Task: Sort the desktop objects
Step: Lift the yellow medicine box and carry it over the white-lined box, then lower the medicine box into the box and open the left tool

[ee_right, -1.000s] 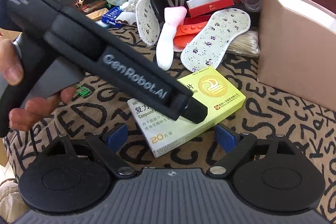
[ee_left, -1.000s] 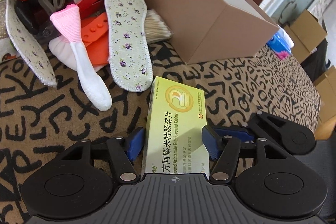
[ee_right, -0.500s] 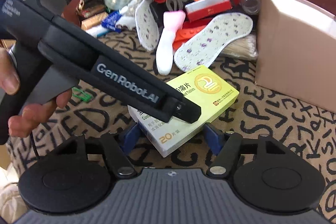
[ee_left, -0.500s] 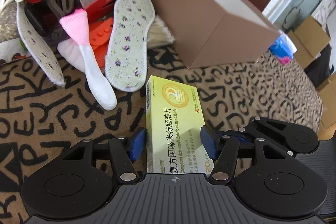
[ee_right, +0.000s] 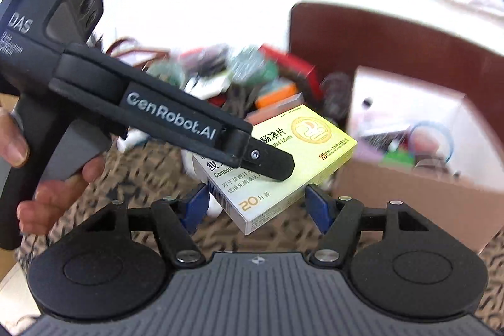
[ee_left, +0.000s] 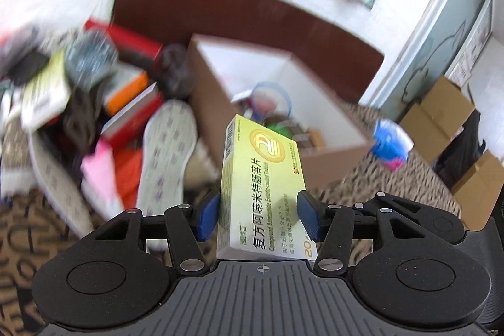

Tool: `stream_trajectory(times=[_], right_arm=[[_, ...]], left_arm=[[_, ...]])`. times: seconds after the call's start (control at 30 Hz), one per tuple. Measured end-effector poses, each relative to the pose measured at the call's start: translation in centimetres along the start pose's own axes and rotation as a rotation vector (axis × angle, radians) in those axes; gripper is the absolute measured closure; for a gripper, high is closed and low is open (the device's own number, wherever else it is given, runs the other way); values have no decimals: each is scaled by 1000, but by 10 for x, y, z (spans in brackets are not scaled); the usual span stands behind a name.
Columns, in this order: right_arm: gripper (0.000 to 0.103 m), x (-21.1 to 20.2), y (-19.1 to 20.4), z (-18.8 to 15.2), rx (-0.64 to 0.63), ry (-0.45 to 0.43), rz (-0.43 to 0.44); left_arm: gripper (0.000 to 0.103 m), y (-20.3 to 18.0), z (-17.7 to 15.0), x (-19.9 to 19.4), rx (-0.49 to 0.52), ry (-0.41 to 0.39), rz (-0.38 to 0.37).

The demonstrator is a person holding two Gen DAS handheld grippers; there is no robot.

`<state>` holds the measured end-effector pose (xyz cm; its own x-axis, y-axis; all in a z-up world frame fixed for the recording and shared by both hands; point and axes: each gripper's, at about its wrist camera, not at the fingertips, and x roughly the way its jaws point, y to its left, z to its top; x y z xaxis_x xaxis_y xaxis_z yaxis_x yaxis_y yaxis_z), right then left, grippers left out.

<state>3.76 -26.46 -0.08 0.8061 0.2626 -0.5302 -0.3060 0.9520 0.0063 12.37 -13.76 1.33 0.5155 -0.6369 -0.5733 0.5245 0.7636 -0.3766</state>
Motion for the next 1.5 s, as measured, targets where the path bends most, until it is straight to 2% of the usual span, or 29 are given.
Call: stream_trajectory(times=[0.13, 0.33, 0.63, 0.97, 1.33, 1.37, 1.43, 1.47, 1.5], right_arm=[[31, -3, -26, 25, 20, -41, -54], [31, 2, -70, 51, -4, -50, -136], [30, 32, -153, 80, -5, 8, -200], [30, 75, -225, 79, 31, 91, -198], [30, 126, -259, 75, 21, 159, -209], [30, 131, -260, 74, 25, 168, -219], [24, 139, -262, 70, 31, 190, -268], [17, 142, -262, 68, 34, 199, -295], [13, 142, -261, 66, 33, 205, -308]], left_arm=[[36, -18, 29, 16, 23, -30, -27], [36, -37, 71, 58, 14, -30, -79], [36, -54, 124, 141, -27, 7, -141], [34, -49, 156, 236, -99, 80, -144], [32, -26, 170, 302, -179, 138, -133], [28, -24, 171, 309, -185, 158, -118], [14, -20, 170, 314, -209, 177, -77], [6, -18, 169, 312, -219, 168, -58], [2, -17, 167, 308, -222, 153, -47]])
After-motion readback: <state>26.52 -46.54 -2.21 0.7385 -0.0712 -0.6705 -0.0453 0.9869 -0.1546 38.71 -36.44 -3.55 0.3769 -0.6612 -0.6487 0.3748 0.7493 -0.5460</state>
